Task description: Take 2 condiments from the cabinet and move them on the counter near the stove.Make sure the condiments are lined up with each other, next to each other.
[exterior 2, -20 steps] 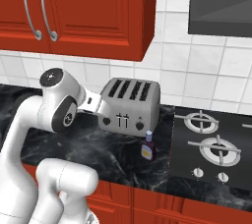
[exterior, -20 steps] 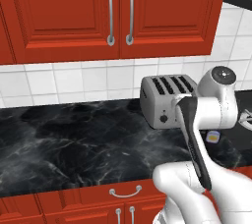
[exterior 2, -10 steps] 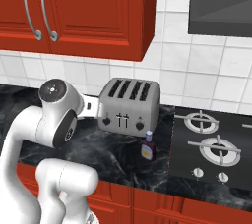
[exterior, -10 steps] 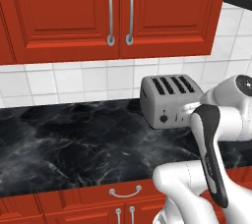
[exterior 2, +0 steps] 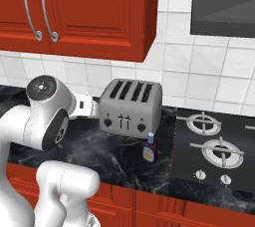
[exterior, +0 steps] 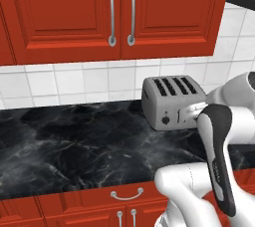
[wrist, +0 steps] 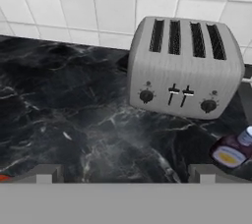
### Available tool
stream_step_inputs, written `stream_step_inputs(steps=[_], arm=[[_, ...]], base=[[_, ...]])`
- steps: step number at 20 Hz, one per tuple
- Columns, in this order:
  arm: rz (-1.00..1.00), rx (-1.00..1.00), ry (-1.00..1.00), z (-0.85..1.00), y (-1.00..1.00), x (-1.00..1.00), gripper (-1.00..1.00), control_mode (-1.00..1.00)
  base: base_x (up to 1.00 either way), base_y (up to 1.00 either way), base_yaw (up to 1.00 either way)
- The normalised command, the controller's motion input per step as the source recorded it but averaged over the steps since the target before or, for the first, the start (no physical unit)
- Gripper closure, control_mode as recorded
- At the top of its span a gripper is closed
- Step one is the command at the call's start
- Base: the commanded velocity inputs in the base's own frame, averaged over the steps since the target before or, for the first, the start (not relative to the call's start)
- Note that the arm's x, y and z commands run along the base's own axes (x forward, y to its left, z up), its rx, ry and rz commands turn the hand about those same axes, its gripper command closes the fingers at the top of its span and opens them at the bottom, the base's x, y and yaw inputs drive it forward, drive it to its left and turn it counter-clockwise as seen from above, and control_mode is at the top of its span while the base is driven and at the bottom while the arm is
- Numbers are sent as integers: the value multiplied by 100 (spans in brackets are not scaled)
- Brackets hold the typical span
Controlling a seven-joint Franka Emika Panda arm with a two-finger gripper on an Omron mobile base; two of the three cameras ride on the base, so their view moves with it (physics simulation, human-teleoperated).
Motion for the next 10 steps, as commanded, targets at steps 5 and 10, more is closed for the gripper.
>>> stream_step_inputs(steps=[5, 10], arm=[[0, 0, -5, 34, 0, -20, -100, -100], [-2, 0, -7, 18, 0, -12, -100, 100]], base=[[0, 0, 0], [1, 3, -1]])
